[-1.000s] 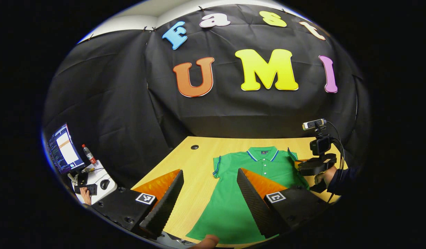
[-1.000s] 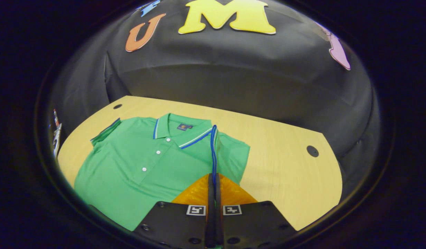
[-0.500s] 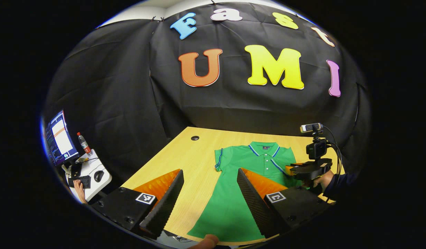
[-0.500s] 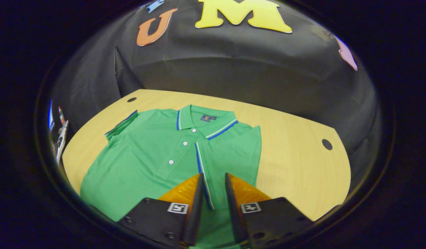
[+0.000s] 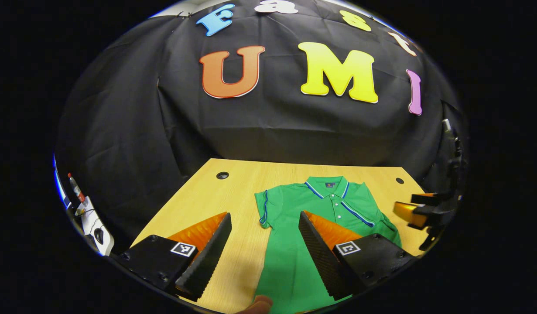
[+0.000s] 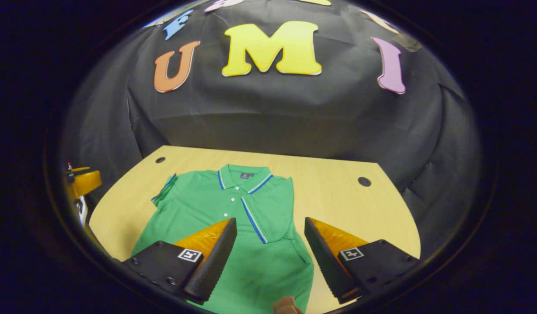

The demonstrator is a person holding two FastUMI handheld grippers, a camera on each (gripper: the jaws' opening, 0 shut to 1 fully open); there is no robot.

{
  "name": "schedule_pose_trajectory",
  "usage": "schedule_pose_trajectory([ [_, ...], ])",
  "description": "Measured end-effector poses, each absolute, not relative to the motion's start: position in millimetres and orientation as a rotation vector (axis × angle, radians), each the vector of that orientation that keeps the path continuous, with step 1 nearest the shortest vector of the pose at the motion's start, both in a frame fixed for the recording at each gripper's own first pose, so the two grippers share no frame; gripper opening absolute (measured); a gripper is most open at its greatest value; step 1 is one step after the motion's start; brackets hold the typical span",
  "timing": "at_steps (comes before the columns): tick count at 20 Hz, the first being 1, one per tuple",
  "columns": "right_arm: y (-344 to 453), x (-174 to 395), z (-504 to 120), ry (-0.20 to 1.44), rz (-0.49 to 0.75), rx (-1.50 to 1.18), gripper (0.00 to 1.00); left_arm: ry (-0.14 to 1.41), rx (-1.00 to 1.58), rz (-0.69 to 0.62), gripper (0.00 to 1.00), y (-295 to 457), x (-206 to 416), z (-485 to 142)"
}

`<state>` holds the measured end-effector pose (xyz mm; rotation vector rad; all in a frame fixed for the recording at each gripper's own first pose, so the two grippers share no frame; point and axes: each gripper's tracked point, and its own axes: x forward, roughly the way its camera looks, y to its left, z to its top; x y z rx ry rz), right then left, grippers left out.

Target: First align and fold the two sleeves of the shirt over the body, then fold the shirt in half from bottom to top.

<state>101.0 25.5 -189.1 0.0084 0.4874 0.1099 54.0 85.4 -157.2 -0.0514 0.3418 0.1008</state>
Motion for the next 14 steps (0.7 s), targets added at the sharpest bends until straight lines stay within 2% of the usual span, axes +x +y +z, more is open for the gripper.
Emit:
schedule_pose_trajectory([
  [5, 14.6, 56.9, -122.9, 0.387, 0.029, 0.041, 0.98, 0.367, -0.046, 0.099, 1.0, 99.8, 126.8, -190.9],
  [6, 14.3, 49.6, -111.8, 0.377, 0.013, 0.05, 1.0, 0.392, -0.052, 0.094, 1.0, 99.1, 140.4, -204.5],
  [9, 14.8, 27.7, -80.2, 0.334, -0.028, 0.081, 0.98, 0.482, -0.071, 0.064, 1.0, 92.3, 173.6, -243.4],
  [14, -7.9, -10.4, -15.8, 0.192, -0.168, 0.066, 0.98, 0.622, -0.089, 0.075, 0.99, 92.1, 203.5, -300.7],
])
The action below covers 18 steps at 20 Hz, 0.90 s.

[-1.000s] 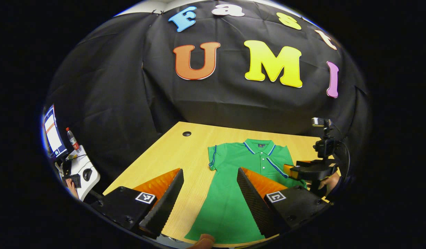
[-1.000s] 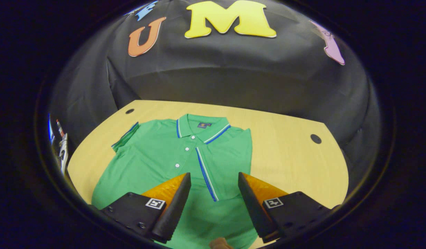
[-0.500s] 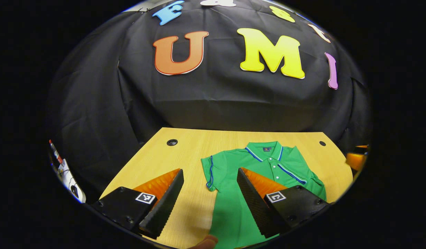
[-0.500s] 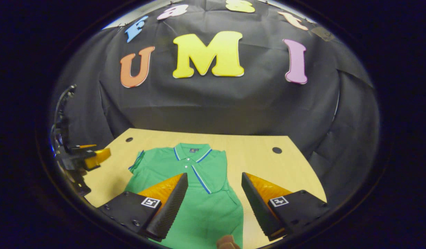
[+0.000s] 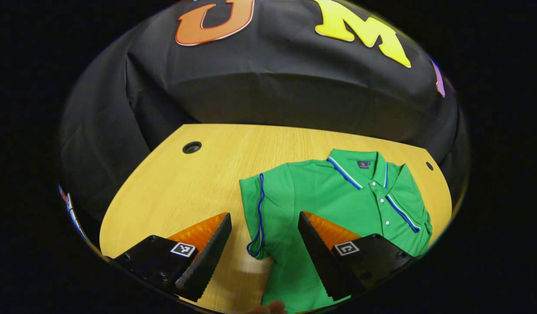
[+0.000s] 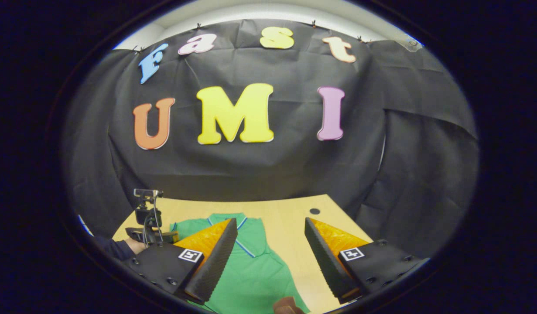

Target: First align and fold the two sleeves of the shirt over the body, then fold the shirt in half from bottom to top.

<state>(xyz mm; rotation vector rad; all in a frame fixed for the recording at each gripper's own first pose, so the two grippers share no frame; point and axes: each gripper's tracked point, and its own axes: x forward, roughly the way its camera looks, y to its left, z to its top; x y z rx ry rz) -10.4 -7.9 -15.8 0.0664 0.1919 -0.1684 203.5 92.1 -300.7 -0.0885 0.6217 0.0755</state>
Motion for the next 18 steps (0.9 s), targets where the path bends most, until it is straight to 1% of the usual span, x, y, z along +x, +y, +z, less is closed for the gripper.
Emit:
schedule_pose_trajectory([
  [1, -5.6, -24.9, -7.3, 0.161, -0.178, 0.053, 0.94, 0.655, -0.09, 0.082, 0.97, 93.2, 203.7, -308.7],
  [3, -5.9, -36.4, -1.7, 0.141, -0.191, 0.003, 0.94, 0.672, -0.113, 0.067, 0.91, 89.2, 206.9, -315.6],
  [4, -4.9, -41.1, -0.9, 0.142, -0.196, -0.012, 0.98, 0.672, -0.115, 0.059, 0.87, 87.7, 209.8, -317.3],
  [5, -2.5, -44.0, -2.0, 0.154, -0.195, -0.008, 0.94, 0.664, -0.104, 0.058, 0.76, 90.1, 211.5, -317.2],
  [6, 3.8, -47.6, 0.2, 0.152, -0.177, 0.003, 0.94, 0.658, -0.085, 0.06, 0.78, 92.6, 212.9, -314.1],
  [7, 5.0, -48.6, 3.1, 0.148, -0.171, -0.001, 0.94, 0.657, -0.069, 0.051, 0.67, 92.0, 216.2, -313.4],
  [8, 3.7, -48.5, 4.9, 0.145, -0.169, -0.012, 0.94, 0.665, -0.057, 0.036, 0.64, 87.9, 219.2, -316.0],
  [9, 4.7, -47.8, 6.0, 0.142, -0.164, -0.017, 0.94, 0.681, -0.054, 0.019, 0.57, 83.5, 221.3, -319.9],
  [10, 5.5, -46.4, 6.5, 0.142, -0.162, -0.013, 0.96, 0.704, -0.055, 0.022, 0.59, 83.5, 219.8, -323.9],
  [11, 4.9, -45.5, 6.3, 0.144, -0.162, -0.007, 0.94, 0.69, -0.048, 0.018, 0.47, 83.7, 224.0, -319.2],
  [12, 4.0, -45.2, 6.4, 0.146, -0.162, -0.003, 0.96, 0.697, -0.041, 0.016, 0.53, 83.7, 224.9, -320.9],
  [13, 1.8, -44.7, 6.6, 0.146, -0.162, -0.003, 0.96, 0.709, -0.038, 0.02, 0.41, 85.1, 224.5, -321.1],
  [14, -0.4, -44.4, 9.6, 0.145, -0.165, -0.006, 0.97, 0.718, -0.038, 0.022, 0.39, 85.3, 225.4, -320.2],
  [16, -2.4, -43.1, 10.3, 0.145, -0.164, 0.001, 0.96, 0.735, -0.025, 0.032, 0.33, 90.5, 224.9, -321.8],
  [17, -3.3, -43.4, 8.9, 0.148, -0.163, 0.002, 0.94, 0.743, -0.023, 0.04, 0.25, 93.1, 225.8, -321.6],
  [18, -3.9, -42.4, 8.0, 0.15, -0.16, 0.001, 0.96, 0.751, -0.02, 0.049, 0.2, 95.6, 225.1, -321.4],
])
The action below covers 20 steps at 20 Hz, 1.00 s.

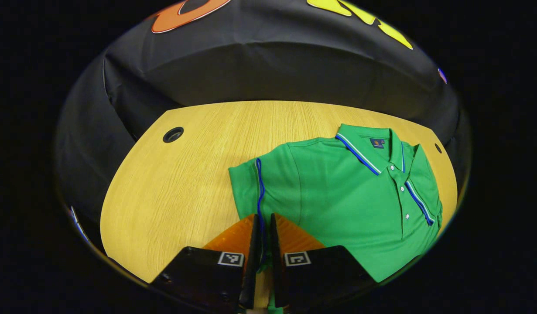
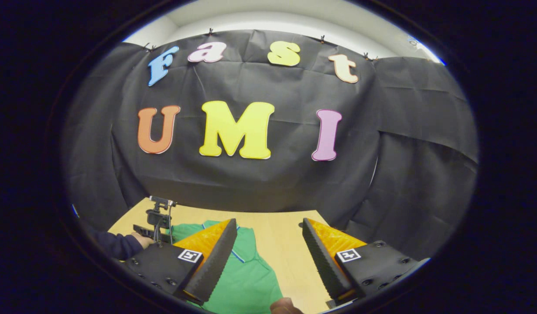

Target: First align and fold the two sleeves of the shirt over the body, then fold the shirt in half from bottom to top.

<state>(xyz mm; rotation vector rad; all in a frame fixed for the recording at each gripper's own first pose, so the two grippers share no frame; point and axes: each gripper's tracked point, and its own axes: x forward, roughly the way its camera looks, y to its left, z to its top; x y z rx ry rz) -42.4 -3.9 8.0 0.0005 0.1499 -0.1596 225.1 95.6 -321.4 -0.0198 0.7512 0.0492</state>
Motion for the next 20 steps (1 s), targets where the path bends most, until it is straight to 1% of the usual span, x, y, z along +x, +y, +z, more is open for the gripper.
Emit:
schedule_pose_trajectory([
  [1, -3.9, -41.0, 6.6, 0.154, -0.155, 0.0, 0.96, 0.758, -0.018, 0.051, 0.11, 97.0, 225.1, -320.2],
  [4, -6.8, -38.5, 8.4, 0.152, -0.147, 0.01, 0.96, 0.755, 0.017, 0.05, 0.07, 99.8, 226.5, -313.7],
  [5, -8.8, -38.1, 8.3, 0.149, -0.146, 0.014, 0.96, 0.739, 0.019, 0.029, 0.05, 94.6, 228.1, -306.7],
  [8, -15.1, -35.3, 5.6, 0.155, -0.15, 0.028, 0.97, 0.687, 0.041, -0.015, 0.04, 81.8, 232.7, -285.4],
  [9, -17.7, -34.2, 3.5, 0.16, -0.15, 0.034, 0.96, 0.677, 0.052, -0.021, 0.03, 78.4, 233.5, -278.3],
  [13, -26.9, -31.3, -5.5, 0.18, -0.159, 0.044, 0.96, 0.641, 0.072, -0.081, 0.03, 46.2, 232.7, -259.3],
  [17, -36.3, -31.9, -17.4, 0.208, -0.168, 0.048, 0.96, 0.649, 0.105, -0.128, 0.03, 17.6, 229.9, -263.3],
  [20, -43.7, -32.4, -25.0, 0.229, -0.17, 0.053, 0.96, 0.684, 0.117, -0.151, 0.04, 2.5, 224.3, -273.5],
])
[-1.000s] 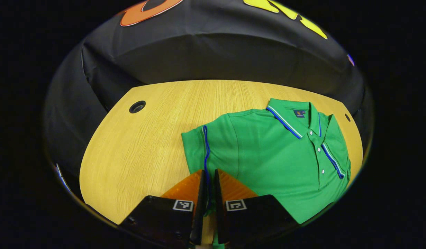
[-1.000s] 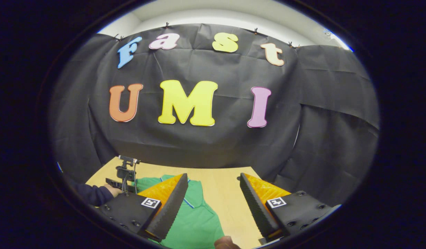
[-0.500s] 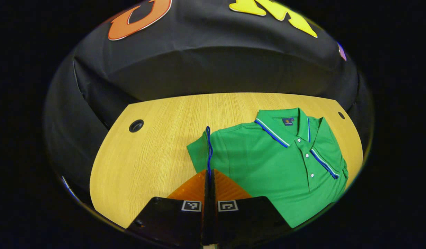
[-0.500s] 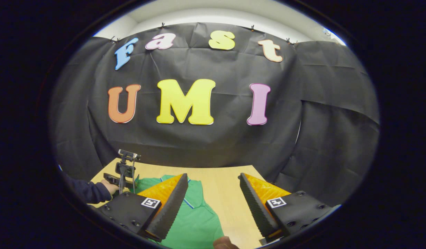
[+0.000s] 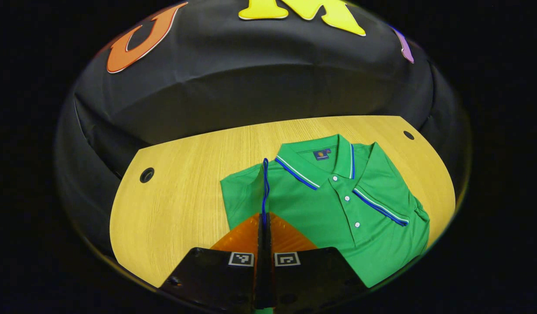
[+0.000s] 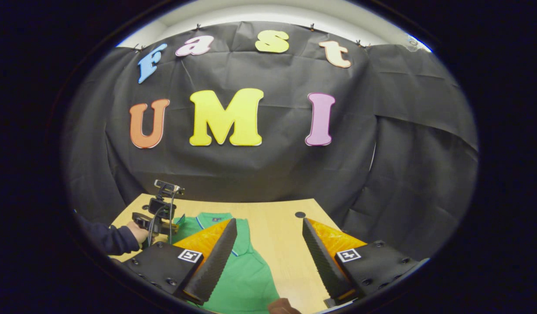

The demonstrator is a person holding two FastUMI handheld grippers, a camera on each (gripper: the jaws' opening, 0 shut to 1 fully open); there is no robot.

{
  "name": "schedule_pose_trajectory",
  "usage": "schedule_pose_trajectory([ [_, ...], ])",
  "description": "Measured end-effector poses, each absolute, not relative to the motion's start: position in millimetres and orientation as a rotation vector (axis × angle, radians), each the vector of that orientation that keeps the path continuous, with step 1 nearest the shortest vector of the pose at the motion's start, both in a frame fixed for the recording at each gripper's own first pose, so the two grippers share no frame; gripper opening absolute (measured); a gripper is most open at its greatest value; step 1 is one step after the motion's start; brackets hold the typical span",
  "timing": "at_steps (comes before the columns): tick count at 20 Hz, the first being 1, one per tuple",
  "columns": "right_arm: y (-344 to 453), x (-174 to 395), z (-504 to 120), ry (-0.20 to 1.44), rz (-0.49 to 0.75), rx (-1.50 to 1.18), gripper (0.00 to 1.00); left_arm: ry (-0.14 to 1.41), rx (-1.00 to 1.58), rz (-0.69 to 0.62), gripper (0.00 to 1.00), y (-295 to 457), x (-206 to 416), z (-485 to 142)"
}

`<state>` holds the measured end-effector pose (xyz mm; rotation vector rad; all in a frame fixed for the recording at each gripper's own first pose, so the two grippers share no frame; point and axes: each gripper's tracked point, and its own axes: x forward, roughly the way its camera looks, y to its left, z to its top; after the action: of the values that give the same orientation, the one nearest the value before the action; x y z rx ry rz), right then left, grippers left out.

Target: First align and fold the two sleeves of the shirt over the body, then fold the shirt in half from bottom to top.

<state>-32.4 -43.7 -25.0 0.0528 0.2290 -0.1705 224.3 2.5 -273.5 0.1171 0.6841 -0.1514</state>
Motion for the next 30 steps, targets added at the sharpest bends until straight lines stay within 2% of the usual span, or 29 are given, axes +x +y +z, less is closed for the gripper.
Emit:
schedule_pose_trajectory([
  [6, -52.7, -27.4, -35.6, 0.262, -0.146, 0.083, 0.96, 0.706, 0.133, -0.177, 0.04, -14.8, 212.5, -272.8],
  [8, -54.2, -22.8, -39.9, 0.273, -0.129, 0.098, 0.95, 0.718, 0.121, -0.155, 0.08, -10.6, 206.4, -272.4],
  [10, -54.3, -20.0, -47.8, 0.293, -0.106, 0.114, 0.96, 0.698, 0.089, -0.122, 0.36, -2.8, 197.5, -262.1],
  [11, -52.8, -18.1, -56.1, 0.312, -0.091, 0.118, 0.96, 0.683, 0.063, -0.113, 0.63, 0.7, 192.5, -254.1],
  [12, -52.1, -17.4, -65.3, 0.335, -0.078, 0.118, 0.96, 0.663, 0.035, -0.105, 0.66, 3.1, 183.3, -244.5],
  [13, -51.0, -16.5, -75.2, 0.361, -0.065, 0.119, 0.96, 0.645, 0.009, -0.085, 0.75, 7.8, 176.2, -237.4],
  [14, -49.0, -17.0, -85.7, 0.387, -0.049, 0.127, 0.96, 0.627, -0.012, -0.059, 0.76, 14.9, 167.5, -231.4],
  [15, -45.7, -17.6, -97.1, 0.415, -0.032, 0.135, 0.96, 0.608, -0.017, -0.04, 0.85, 21.0, 158.3, -223.9],
  [16, -44.1, -17.5, -110.1, 0.446, -0.02, 0.137, 0.94, 0.597, -0.009, -0.021, 0.77, 29.3, 145.3, -219.4],
  [17, -42.2, -17.5, -124.7, 0.481, -0.005, 0.141, 0.96, 0.595, 0.002, -0.007, 0.82, 35.2, 133.4, -222.8],
  [18, -40.0, -18.3, -140.5, 0.522, 0.007, 0.141, 0.96, 0.601, 0.007, 0.003, 1.0, 36.3, 118.0, -222.1],
  [25, -40.1, -58.9, -280.3, 0.927, 0.018, 0.173, 0.95, 0.824, 0.006, 0.065, 1.0, 50.0, -0.7, -311.6],
  [30, -44.4, -90.3, -342.0, 1.083, 0.017, 0.129, 0.94, 0.966, -0.03, 0.118, 1.0, 59.4, -72.8, -353.4],
])
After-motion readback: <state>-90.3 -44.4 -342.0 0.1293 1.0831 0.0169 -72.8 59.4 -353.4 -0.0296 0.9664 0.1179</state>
